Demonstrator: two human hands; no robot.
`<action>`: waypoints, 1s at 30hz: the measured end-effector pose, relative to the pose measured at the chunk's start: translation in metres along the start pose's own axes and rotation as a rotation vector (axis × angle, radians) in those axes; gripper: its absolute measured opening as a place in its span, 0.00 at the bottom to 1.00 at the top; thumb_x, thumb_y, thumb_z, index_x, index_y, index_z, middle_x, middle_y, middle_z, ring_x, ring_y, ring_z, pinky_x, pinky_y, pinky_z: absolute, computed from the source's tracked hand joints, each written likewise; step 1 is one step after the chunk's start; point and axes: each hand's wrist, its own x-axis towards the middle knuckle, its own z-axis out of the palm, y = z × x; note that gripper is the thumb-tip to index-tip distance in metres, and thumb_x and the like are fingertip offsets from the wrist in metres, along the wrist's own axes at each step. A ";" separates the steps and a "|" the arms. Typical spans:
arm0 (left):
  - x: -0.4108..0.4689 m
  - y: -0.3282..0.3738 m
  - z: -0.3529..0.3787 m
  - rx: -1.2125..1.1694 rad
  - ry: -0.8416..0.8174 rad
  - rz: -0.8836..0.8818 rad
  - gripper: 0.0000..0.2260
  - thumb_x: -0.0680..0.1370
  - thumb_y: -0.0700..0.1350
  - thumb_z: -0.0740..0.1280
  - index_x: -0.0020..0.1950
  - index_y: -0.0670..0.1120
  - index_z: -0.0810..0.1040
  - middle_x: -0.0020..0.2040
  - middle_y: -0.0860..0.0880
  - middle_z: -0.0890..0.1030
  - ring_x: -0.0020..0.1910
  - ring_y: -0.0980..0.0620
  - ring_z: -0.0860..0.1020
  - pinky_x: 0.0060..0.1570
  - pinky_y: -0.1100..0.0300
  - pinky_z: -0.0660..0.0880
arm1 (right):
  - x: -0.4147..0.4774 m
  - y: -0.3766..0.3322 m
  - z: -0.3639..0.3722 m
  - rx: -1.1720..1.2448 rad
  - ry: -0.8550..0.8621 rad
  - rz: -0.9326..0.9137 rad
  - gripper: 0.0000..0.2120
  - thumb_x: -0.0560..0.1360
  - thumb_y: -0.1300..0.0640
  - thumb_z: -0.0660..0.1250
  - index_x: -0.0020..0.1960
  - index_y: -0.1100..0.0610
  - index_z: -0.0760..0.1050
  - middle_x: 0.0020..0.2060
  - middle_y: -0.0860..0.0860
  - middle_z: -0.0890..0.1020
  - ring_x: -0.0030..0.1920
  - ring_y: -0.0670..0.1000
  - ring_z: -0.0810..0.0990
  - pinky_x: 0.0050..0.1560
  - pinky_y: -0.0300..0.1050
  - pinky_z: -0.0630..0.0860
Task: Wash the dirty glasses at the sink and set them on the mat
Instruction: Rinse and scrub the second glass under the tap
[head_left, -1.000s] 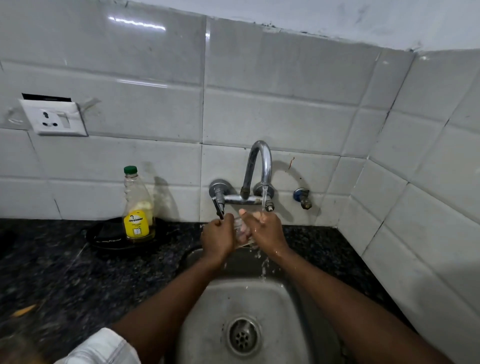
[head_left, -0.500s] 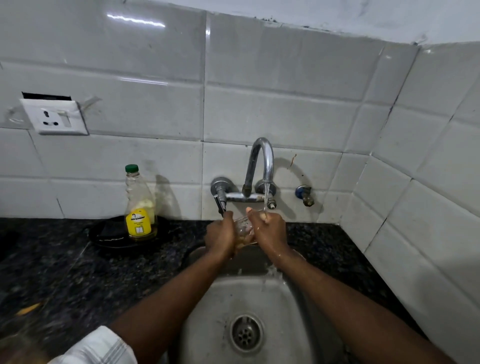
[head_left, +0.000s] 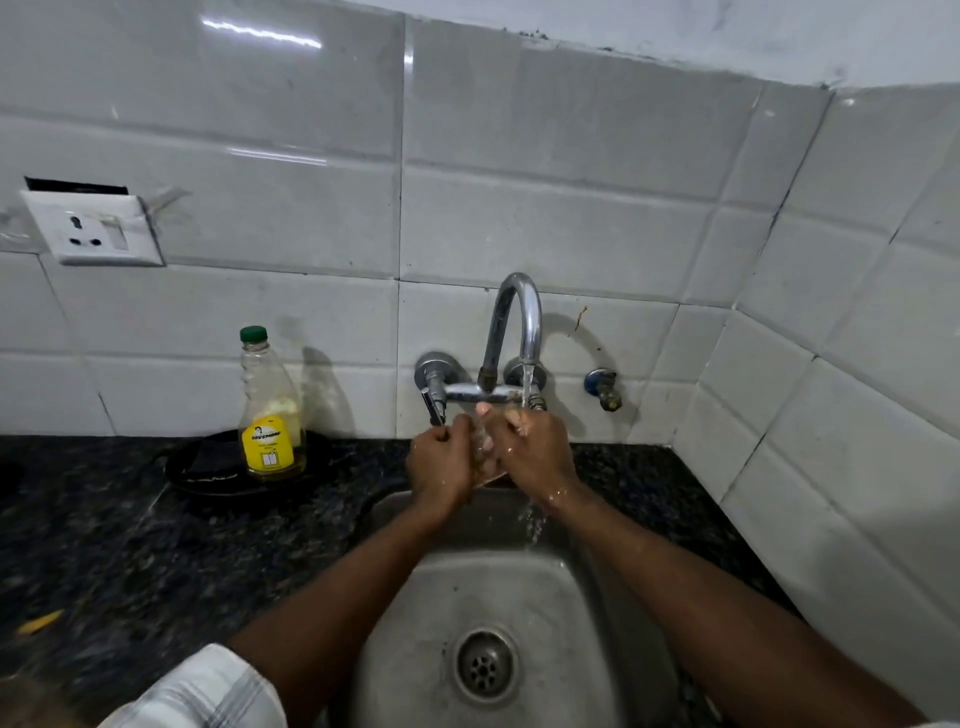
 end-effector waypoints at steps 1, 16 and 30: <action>0.000 0.004 -0.003 -0.076 -0.174 -0.232 0.19 0.81 0.55 0.60 0.48 0.42 0.81 0.39 0.45 0.83 0.32 0.47 0.79 0.31 0.56 0.77 | -0.001 0.002 -0.004 -0.096 -0.037 -0.102 0.19 0.78 0.45 0.65 0.34 0.55 0.78 0.27 0.48 0.80 0.27 0.48 0.80 0.30 0.43 0.78; -0.003 0.009 0.009 -0.012 0.013 -0.082 0.15 0.82 0.52 0.61 0.44 0.44 0.79 0.38 0.46 0.82 0.35 0.47 0.80 0.34 0.58 0.77 | 0.008 0.002 -0.002 0.023 0.122 0.137 0.21 0.80 0.51 0.65 0.29 0.53 0.76 0.24 0.49 0.79 0.26 0.46 0.78 0.32 0.42 0.76; -0.006 -0.004 0.009 0.116 0.145 0.199 0.12 0.80 0.49 0.64 0.39 0.44 0.78 0.35 0.46 0.80 0.36 0.46 0.78 0.37 0.56 0.74 | 0.011 0.003 0.006 0.093 0.091 0.230 0.21 0.79 0.48 0.65 0.35 0.61 0.79 0.28 0.56 0.82 0.30 0.56 0.83 0.37 0.54 0.82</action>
